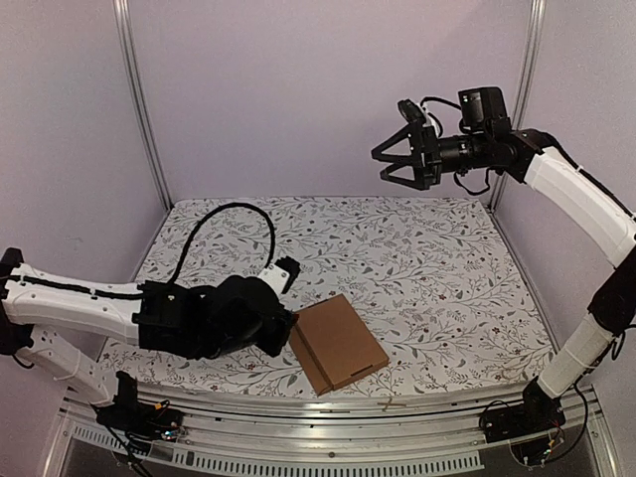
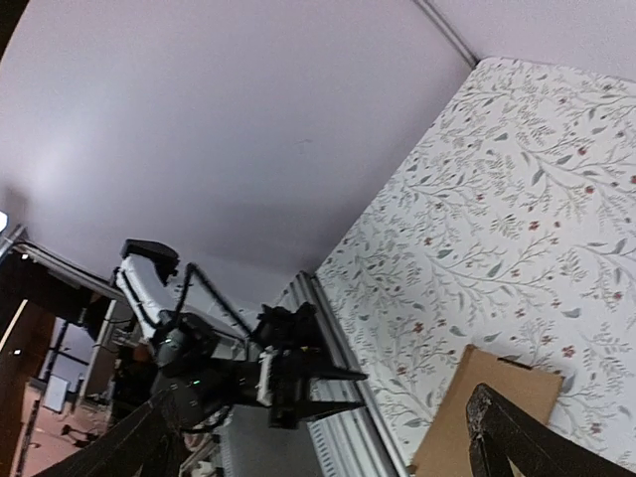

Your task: Fold the paper box

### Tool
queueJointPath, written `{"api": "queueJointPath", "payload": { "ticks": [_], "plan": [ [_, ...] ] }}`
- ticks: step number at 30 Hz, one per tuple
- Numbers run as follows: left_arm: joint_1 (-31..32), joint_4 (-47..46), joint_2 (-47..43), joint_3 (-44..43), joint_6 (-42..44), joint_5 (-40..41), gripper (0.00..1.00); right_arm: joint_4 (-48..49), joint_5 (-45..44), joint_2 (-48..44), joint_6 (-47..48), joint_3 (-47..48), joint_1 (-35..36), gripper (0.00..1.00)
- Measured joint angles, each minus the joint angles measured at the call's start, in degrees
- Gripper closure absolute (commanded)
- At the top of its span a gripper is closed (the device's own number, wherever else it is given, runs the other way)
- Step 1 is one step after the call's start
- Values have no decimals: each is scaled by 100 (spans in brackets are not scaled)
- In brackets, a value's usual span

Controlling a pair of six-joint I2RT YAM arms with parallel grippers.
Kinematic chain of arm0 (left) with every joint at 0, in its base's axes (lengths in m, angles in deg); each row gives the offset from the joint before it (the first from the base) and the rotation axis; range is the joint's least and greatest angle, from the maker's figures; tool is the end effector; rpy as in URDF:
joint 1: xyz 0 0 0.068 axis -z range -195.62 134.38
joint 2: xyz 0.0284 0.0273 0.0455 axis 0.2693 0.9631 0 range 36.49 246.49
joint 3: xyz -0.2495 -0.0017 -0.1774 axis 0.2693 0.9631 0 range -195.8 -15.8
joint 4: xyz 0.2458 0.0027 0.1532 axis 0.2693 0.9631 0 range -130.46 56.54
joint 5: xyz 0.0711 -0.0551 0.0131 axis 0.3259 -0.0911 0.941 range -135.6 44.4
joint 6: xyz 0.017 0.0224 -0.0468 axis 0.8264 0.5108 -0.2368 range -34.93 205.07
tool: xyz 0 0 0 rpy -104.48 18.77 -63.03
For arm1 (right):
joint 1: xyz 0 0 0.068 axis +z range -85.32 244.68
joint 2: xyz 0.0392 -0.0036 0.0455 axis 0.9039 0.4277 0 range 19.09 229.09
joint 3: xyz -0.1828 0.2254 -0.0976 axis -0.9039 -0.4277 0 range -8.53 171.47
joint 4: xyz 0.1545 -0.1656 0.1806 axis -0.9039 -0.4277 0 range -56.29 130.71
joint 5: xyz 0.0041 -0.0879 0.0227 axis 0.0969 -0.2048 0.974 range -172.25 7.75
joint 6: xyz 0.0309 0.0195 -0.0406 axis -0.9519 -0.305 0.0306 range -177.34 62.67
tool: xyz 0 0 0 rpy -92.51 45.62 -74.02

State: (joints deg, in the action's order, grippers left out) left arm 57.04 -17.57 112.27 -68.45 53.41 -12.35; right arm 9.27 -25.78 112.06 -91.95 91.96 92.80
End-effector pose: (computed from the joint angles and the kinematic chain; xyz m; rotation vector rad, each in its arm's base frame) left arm 0.1073 -0.2762 0.2746 0.5262 2.1705 -0.3008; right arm 0.3262 0.2090 0.4687 -0.6016 2.0979 1.6423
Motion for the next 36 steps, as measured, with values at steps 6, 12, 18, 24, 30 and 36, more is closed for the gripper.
{"api": "queueJointPath", "payload": {
  "ticks": [6, 12, 18, 24, 30, 36],
  "plan": [
    [1300, -1150, 492, 588, 632, 33, 63, 15, -2658, -531, 2848, -1587, -413, 4],
    [1176, -1152, 861, 798, -1287, 372, 51, -48, -3045, -61, 3556, -2334, -1067, 15],
    [1121, -1788, 507, 2017, -3622, 483, 44, -455, -3644, 2, 4059, -2402, -63, 18],
    [1106, -1967, 258, 2717, -4883, 597, 44, -616, -3880, 260, 4317, -2699, 658, 32],
    [973, -2326, 387, 2645, -5316, 629, 42, -658, -3974, 931, 4325, -2719, 927, 40],
    [715, -3171, 793, 2706, -5320, 511, 40, -671, -3720, 1276, 4223, -2719, 1189, 46]
  ]
}}
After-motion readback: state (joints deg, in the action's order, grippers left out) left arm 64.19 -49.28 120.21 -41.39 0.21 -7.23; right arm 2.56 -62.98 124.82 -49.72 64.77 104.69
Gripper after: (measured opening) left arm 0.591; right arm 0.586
